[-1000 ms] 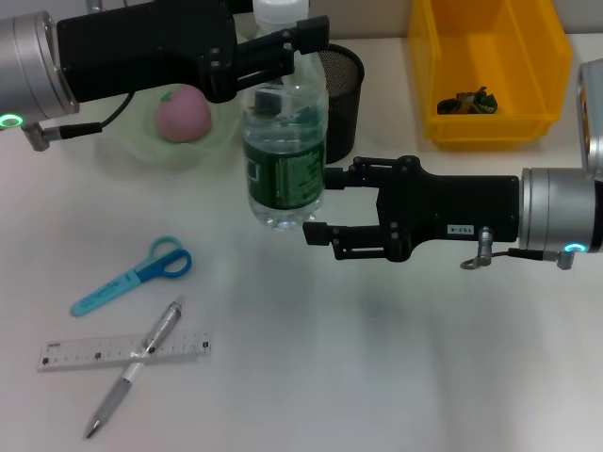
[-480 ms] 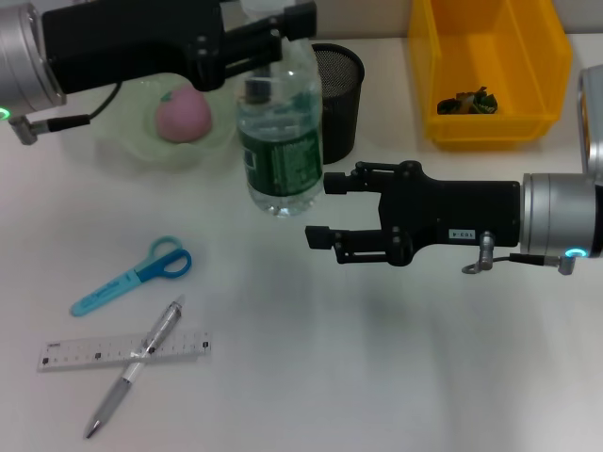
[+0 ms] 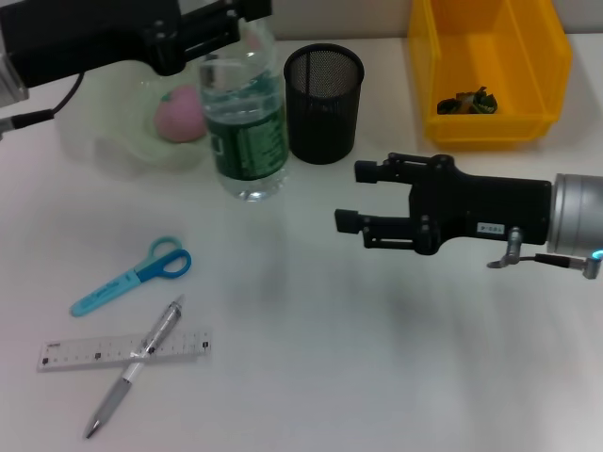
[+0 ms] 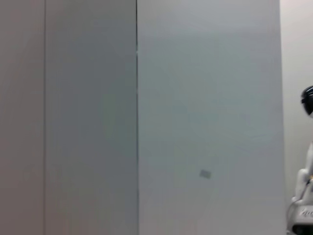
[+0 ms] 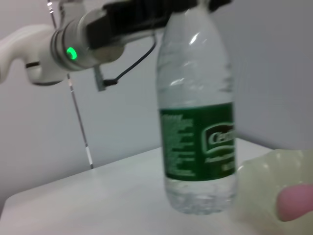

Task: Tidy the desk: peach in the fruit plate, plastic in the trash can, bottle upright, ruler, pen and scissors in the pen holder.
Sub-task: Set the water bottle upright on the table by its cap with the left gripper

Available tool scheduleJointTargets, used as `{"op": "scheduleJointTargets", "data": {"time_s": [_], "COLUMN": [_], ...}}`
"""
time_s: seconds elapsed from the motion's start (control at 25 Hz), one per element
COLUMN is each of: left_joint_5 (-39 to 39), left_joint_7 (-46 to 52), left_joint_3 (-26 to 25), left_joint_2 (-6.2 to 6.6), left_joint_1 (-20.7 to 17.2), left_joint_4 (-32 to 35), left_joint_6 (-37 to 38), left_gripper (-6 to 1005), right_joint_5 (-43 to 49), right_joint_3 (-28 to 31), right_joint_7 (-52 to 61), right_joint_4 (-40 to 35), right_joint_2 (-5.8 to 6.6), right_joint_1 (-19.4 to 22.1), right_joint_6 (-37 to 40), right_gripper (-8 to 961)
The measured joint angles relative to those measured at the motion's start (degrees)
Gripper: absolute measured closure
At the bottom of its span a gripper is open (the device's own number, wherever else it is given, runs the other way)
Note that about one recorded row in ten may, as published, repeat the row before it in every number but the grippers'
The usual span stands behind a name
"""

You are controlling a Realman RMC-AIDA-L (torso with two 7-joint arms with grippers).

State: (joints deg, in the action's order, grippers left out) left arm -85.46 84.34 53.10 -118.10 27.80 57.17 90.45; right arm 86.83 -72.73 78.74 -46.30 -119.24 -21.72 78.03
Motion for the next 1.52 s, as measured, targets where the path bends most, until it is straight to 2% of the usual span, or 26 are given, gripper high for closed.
{"op": "scheduleJointTargets", "data": {"time_s": [0.48, 0.64, 0.8, 1.08, 1.52], "left_joint_5": [-0.56, -0.59, -0.57, -0.26, -0.19], "left_joint_7": [-1.54, -2.77, -4.02, -7.11, -10.90], "left_joint_3": [-0.25, -1.04, -2.48, -6.39, -7.49], "left_joint_2": [0.42, 0.34, -0.01, -0.22, -0.26], "left_joint_1": [-4.46, -6.57, -7.67, -8.27, -8.60], "left_joint_4": [-0.02, -0.42, -0.58, -4.84, -7.64], "left_joint_6": [-5.95, -9.06, -9.17, -8.92, -9.18], "left_gripper": [551, 551, 551, 551, 551], "right_joint_5": [-0.21, -1.47, -4.10, -5.29, -5.45], "right_joint_3": [2.73, 2.75, 2.78, 2.74, 2.76], "right_joint_7": [-0.92, -1.72, -3.66, -4.54, -4.56], "right_joint_4": [0.35, 1.56, 4.18, 5.06, 5.77], "right_joint_2": [-0.20, -0.23, -0.18, -0.19, -0.28], "right_joint_1": [1.33, 0.96, 0.42, -0.18, -0.97], "right_joint_6": [-0.14, -0.21, -0.02, -0.54, -0.54], "right_gripper": [211, 211, 211, 211, 211]}}
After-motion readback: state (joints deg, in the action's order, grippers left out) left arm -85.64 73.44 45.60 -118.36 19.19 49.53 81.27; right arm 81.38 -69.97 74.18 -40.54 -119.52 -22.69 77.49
